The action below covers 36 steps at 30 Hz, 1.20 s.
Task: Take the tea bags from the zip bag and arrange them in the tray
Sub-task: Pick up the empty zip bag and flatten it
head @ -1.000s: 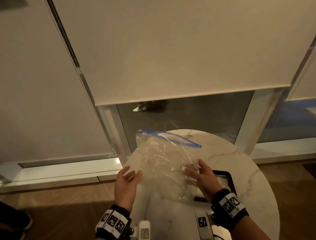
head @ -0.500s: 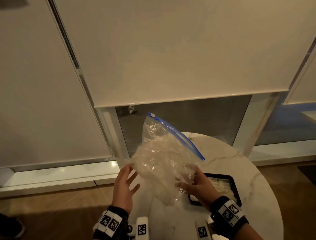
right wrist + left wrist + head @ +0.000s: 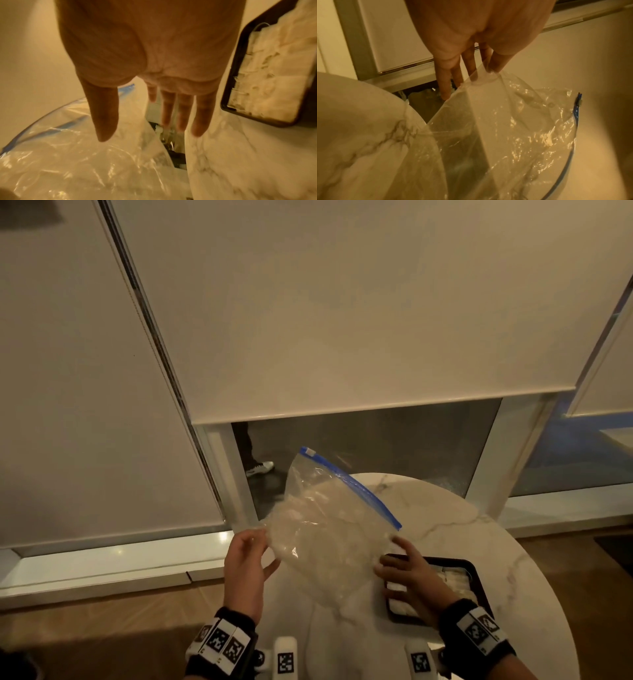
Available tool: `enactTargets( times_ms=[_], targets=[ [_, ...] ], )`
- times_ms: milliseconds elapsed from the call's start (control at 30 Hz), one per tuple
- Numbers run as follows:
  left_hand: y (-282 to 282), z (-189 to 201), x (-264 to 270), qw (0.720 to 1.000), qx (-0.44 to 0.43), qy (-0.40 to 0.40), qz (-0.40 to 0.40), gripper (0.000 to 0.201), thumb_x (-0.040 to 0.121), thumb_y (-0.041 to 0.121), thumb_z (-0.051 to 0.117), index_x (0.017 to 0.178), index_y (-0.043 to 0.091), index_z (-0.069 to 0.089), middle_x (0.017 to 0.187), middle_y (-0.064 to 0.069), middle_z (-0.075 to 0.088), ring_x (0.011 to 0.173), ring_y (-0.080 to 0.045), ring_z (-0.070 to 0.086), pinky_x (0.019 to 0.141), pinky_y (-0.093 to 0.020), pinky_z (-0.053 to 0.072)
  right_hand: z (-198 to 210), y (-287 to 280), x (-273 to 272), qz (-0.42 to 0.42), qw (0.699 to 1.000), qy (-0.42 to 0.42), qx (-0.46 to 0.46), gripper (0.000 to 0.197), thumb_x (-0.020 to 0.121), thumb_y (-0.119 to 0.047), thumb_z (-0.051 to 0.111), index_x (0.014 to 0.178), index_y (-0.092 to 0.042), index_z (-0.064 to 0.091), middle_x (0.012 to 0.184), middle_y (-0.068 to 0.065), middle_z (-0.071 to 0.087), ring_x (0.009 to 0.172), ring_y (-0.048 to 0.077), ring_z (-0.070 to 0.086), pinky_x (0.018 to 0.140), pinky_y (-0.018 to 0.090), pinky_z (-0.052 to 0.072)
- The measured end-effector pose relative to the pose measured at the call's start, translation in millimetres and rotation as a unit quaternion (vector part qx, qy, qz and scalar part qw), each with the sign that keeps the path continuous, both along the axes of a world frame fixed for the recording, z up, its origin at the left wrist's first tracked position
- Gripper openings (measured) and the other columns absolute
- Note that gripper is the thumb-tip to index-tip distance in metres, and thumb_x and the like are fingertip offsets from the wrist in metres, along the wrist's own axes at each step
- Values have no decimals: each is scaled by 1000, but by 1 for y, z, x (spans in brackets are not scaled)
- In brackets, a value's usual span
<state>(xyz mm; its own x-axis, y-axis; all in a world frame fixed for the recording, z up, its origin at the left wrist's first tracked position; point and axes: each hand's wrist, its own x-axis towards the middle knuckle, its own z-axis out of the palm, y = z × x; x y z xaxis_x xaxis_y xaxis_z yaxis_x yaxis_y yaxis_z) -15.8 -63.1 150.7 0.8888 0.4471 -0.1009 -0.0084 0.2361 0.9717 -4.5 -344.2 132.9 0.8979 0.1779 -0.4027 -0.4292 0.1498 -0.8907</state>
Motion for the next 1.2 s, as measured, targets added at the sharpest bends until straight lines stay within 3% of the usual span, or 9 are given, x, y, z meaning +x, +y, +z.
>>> enactTargets(
  times_ms=[167,267,400,567,700,800,933,1067,1200],
  targets=[
    [-6,5,1,997,73,-7,-20,8,99,22,58,102,16,62,108,0,69,103,-20,68,84,-45,60,24,4,14,-26,966,-173,-190,105,55,-57,88,140,-54,27,142,-9,38,128,16,39,103,51,46],
    [-16,4,1,995,79,-11,-58,7,99,15,57,101,14,64,107,1,72,101,-19,69,82,-43,61,35,16,19,25,953,-207,-221,105,57,-68,80,144,-51,24,143,-16,36,129,12,39,110,49,39],
    [-19,1,3,996,39,2,-75,12,100,11,55,102,11,66,110,-2,72,106,-23,68,84,-44,59,41,26,16,27,963,-236,-128,61,74,-49,79,128,-35,54,121,-13,65,111,8,61,101,42,49],
    [-18,0,4,995,8,68,-75,33,102,37,51,99,12,73,104,-3,75,103,-18,67,88,-53,54,42,20,16,29,959,-258,-113,17,83,-10,74,99,-15,72,96,4,74,93,15,70,87,30,56],
    [-22,-2,6,991,88,98,-26,21,96,26,64,81,19,77,88,3,76,92,-14,67,88,-41,50,37,21,22,82,952,-245,-162,11,84,-10,73,95,-9,75,89,4,76,86,14,71,81,19,55],
    [-8,-4,9,982,159,99,16,21,95,22,65,78,21,77,81,1,76,90,-19,68,84,-36,52,30,11,31,25,963,-215,-162,7,85,-3,71,88,-7,76,80,8,75,70,17,70,71,25,57],
    [-8,1,14,974,208,81,42,25,99,24,58,80,21,73,80,-2,73,86,-24,68,84,-43,55,31,8,36,-37,969,-207,-131,7,84,3,69,87,-1,74,78,14,73,59,13,66,55,17,51],
    [-10,6,17,989,118,80,33,31,102,31,51,91,8,68,89,-10,69,81,-22,64,71,-39,57,30,0,40,24,977,-186,-105,27,82,-9,75,108,-16,67,88,12,74,79,22,72,71,30,58],
    [-4,10,14,994,78,64,29,28,104,28,49,101,7,66,97,-10,72,89,-22,69,82,-48,58,11,-19,41,157,977,-95,-111,33,82,-5,74,113,-11,64,97,18,73,92,29,71,81,32,58]
  ],
)
